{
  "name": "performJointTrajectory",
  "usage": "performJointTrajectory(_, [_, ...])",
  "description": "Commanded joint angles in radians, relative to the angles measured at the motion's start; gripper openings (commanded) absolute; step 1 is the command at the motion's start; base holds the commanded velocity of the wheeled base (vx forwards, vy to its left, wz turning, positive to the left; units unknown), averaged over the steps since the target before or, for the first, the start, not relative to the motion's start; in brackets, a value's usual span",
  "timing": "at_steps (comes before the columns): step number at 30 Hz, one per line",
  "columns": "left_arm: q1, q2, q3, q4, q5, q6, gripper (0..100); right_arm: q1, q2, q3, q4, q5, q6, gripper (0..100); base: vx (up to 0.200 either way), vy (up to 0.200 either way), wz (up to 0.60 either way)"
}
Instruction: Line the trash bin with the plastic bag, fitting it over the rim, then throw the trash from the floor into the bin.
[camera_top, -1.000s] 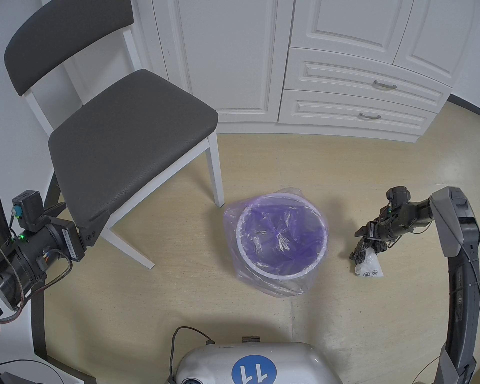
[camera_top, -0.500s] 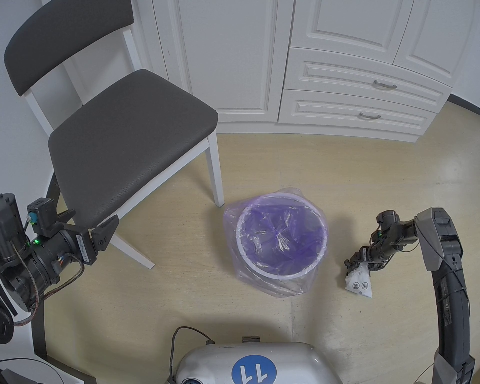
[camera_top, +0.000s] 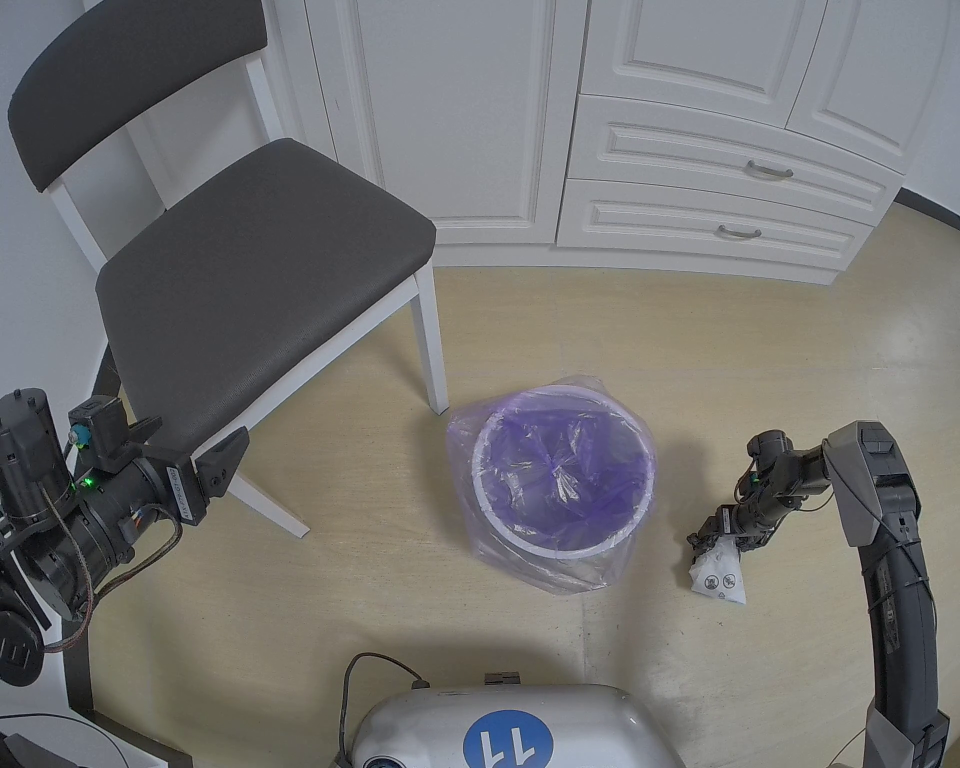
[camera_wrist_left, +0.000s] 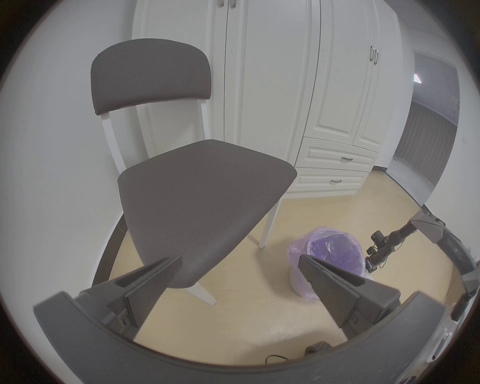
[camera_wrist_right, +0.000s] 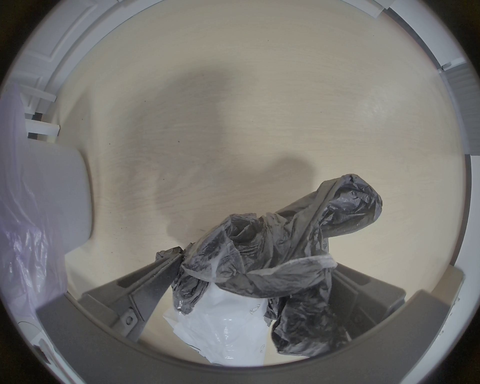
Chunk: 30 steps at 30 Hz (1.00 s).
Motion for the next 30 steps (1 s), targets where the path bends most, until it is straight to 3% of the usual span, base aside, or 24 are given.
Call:
performJointTrajectory(1, [0.0, 0.064, 0.035, -0.082, 0.0, 0.004, 100, 0.004, 0.008, 0.0, 0.001, -0.007, -0.008, 100, 0.0, 0.0, 0.0])
performJointTrajectory(5, [0.0, 0.093, 0.061, -0.157, 0.002, 0.015, 100, 0.003, 0.004, 0.0, -0.005, -0.007, -0.014, 100, 0.0, 0.0, 0.0])
performJointTrajectory(6, [0.0, 0.097, 0.066, -0.172, 0.002, 0.019, 100, 0.003, 0.002, 0.0, -0.005, -0.005, -0.014, 0, 0.0, 0.0, 0.0])
performJointTrajectory(17, [0.002, 0.094, 0.075, -0.203, 0.002, 0.027, 100, 0.003, -0.034, 0.038, -0.004, -0.002, -0.006, 0, 0.0, 0.0, 0.0])
performJointTrajectory(25, [0.008, 0.084, 0.072, -0.203, 0.005, 0.03, 100, -0.008, -0.145, 0.178, -0.014, 0.01, 0.038, 0, 0.0, 0.0, 0.0])
performJointTrajectory(30, [0.014, 0.065, 0.072, -0.204, 0.003, 0.029, 100, -0.01, -0.2, 0.239, -0.034, 0.053, 0.064, 0, 0.0, 0.0, 0.0])
